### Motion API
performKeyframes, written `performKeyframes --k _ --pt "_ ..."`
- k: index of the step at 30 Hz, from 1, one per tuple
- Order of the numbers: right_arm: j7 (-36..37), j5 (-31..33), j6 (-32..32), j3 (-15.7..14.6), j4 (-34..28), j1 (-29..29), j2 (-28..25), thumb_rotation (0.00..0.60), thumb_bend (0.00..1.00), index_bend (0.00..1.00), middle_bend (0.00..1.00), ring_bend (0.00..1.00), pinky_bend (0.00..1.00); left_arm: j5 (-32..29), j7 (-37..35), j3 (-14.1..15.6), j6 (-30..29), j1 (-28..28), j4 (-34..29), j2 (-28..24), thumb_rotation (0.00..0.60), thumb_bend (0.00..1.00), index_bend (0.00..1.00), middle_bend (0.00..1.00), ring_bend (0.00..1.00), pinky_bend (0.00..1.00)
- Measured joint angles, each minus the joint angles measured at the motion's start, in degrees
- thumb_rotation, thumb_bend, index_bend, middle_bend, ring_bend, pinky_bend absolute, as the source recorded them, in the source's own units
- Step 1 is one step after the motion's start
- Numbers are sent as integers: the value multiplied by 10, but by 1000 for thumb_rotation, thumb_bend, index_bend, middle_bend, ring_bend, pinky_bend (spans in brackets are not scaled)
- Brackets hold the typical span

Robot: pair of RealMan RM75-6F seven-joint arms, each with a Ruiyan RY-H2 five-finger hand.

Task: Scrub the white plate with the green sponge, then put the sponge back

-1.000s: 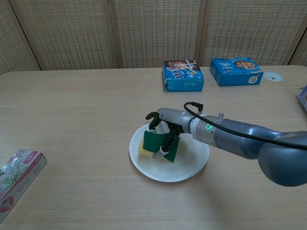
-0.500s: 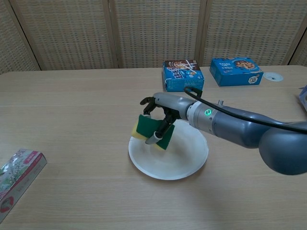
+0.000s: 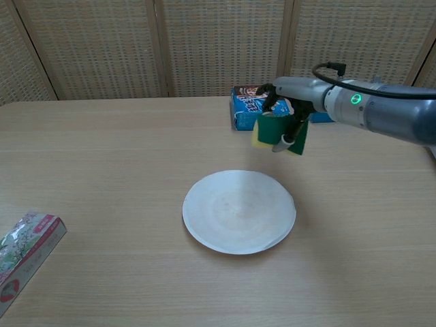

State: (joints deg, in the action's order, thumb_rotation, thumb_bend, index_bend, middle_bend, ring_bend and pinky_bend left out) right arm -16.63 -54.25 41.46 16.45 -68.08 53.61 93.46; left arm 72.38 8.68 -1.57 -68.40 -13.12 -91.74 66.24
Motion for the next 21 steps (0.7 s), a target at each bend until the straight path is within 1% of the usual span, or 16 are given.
performKeyframes --k 2,3,5,6,8,9,11,13,16,18,21 --pt "-43 41 -1 -14 -8 -3 -15 600 418 660 9 0 0 7 0 2 -6 2 -5 -2 600 0 0 0 0 0" --pt "-73 71 -2 -27 -12 -6 -26 600 418 660 8 0 0 10 0 3 -8 3 -7 -3 600 0 0 0 0 0" --pt "-107 108 -4 -52 -15 -10 -38 600 418 660 8 0 0 13 1 4 -12 5 -10 -4 600 0 0 0 0 0" --pt "-123 122 -4 -68 -15 -12 -43 600 417 660 8 0 0 14 1 5 -12 5 -11 -4 600 0 0 0 0 0" --pt "-139 131 -5 -89 -10 -16 -47 600 391 634 4 0 0 16 3 6 -13 6 -14 -4 600 0 0 0 0 0" --pt "-145 131 -5 -99 -4 -19 -47 600 360 598 2 0 0 17 4 6 -14 6 -14 -4 600 0 0 0 0 0" --pt "-147 130 -6 -106 7 -23 -45 600 270 465 0 0 0 18 6 7 -14 6 -15 -3 600 0 0 0 0 0" --pt "-141 128 -9 -109 16 -27 -41 600 172 275 0 0 0 18 7 7 -14 6 -16 -3 600 0 0 0 0 0" --pt "-126 125 -12 -109 25 -32 -38 600 98 93 0 0 0 19 7 8 -15 7 -16 -3 600 0 0 0 0 0" --pt "-113 118 -9 -106 21 -36 -42 600 87 39 0 0 0 20 6 8 -15 7 -17 -4 600 0 0 0 0 0" --pt "-94 100 6 -99 -6 -44 -55 600 87 26 0 0 0 23 3 9 -15 7 -18 -5 600 0 0 0 0 0"
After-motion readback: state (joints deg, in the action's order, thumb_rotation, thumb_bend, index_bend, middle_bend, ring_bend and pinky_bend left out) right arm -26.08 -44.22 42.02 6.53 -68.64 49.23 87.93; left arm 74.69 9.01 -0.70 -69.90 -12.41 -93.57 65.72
